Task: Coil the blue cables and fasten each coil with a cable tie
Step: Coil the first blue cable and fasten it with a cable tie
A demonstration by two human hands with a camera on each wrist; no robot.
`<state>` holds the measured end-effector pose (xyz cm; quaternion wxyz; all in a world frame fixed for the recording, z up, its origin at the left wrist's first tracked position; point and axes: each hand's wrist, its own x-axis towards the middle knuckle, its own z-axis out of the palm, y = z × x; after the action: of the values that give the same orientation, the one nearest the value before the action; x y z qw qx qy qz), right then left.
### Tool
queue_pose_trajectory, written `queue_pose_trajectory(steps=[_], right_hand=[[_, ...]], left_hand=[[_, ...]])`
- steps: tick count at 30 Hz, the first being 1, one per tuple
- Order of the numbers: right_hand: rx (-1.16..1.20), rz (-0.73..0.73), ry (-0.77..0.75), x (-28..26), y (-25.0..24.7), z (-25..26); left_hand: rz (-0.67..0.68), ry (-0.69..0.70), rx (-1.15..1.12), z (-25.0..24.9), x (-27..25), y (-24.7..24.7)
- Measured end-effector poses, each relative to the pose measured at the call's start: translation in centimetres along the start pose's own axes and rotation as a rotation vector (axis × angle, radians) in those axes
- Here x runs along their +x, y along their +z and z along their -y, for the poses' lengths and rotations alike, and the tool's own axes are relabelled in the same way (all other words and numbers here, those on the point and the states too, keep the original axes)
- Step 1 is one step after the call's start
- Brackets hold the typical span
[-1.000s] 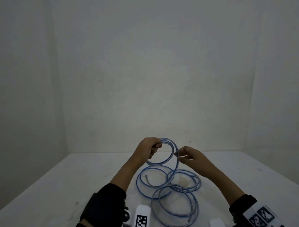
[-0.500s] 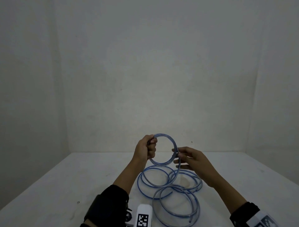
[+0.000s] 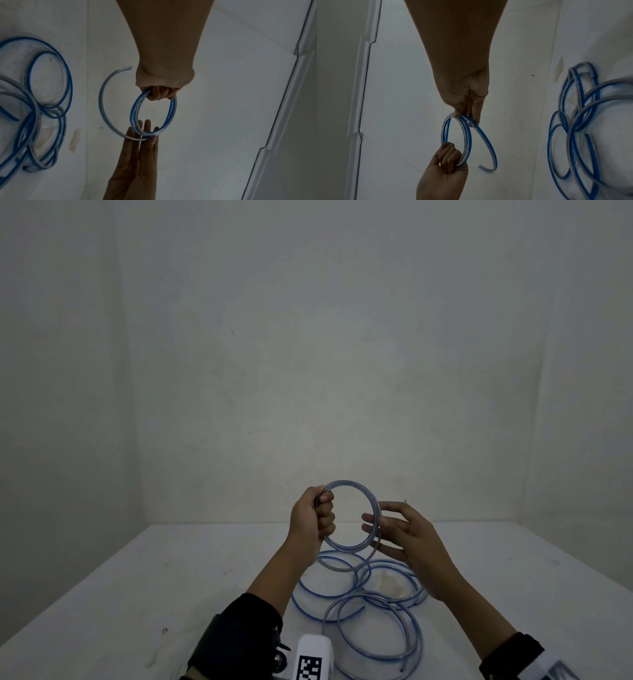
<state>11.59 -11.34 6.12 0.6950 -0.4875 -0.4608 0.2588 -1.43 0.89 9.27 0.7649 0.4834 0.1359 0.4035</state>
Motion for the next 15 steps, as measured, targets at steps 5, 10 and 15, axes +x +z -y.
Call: queue_pose_trajectory(steps=[5,10,15], right_hand=[[0.065,0.077,0.029,-0.1,0.5,-0.1],[0.409,0.074,0.082,-0.1,1.7,0.2],[0.581,-0.011,0.085,0.2,2.2,0.3]], left_hand=[[-0.028,0.005,-0.039,0.4,0.0,0.5],[-0.014,-0.029,-0.175,1.2,-0.3,1.1],[0.044,-0.074,-0.185,1.5,0.0,1.1]])
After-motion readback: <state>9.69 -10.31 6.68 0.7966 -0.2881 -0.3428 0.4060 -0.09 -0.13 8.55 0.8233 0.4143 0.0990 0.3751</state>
